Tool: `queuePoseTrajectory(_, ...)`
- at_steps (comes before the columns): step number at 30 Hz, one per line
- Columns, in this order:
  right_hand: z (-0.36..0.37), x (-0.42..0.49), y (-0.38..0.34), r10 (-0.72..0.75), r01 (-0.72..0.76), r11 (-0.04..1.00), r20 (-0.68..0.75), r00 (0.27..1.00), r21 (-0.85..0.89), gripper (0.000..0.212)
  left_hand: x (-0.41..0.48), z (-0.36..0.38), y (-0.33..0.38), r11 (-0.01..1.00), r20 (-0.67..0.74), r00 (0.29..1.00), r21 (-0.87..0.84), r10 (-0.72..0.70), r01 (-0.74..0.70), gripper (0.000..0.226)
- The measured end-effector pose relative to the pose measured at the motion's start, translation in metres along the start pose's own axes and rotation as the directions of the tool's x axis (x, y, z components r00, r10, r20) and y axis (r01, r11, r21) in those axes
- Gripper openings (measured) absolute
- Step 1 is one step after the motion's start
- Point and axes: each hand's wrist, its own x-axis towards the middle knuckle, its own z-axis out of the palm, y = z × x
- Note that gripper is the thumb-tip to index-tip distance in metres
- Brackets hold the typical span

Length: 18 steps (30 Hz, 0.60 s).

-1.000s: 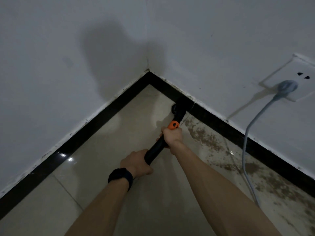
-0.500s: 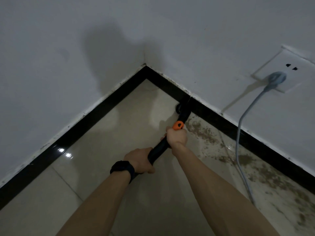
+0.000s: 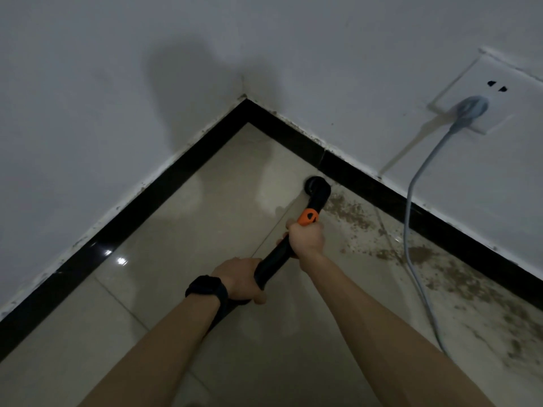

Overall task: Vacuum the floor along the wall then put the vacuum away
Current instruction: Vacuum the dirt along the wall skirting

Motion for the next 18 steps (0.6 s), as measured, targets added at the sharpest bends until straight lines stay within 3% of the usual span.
queuePoseTrajectory(2,0.002,-0.015,0.01,-0.001,0.001,1.0,0.022,1.0,0.031,0.038,-0.007,0.009,-0.007,1.0,0.03,1.0,0.003,-0.009,0.009,0.037)
queuePoseTrajectory(5,0.009,-0.03,0.029,0.011,-0.011,1.0,0.028,1.0,0.002,0.055,-0.014,0.02,-0.02,0.999,0.078,0.996,0.021,-0.032,0.031,0.036)
queuePoseTrajectory(8,0.015,-0.038,0.041,0.033,-0.035,0.998,0.044,0.998,0.042,0.044,-0.016,0.026,-0.031,0.997,0.108,0.992,0.056,-0.06,0.055,0.037)
queuePoseTrajectory(18,0.011,-0.004,0.02,0.006,-0.007,1.0,-0.037,0.999,-0.023,0.062,0.006,0.01,-0.007,0.997,0.021,0.998,0.042,-0.066,0.065,0.045)
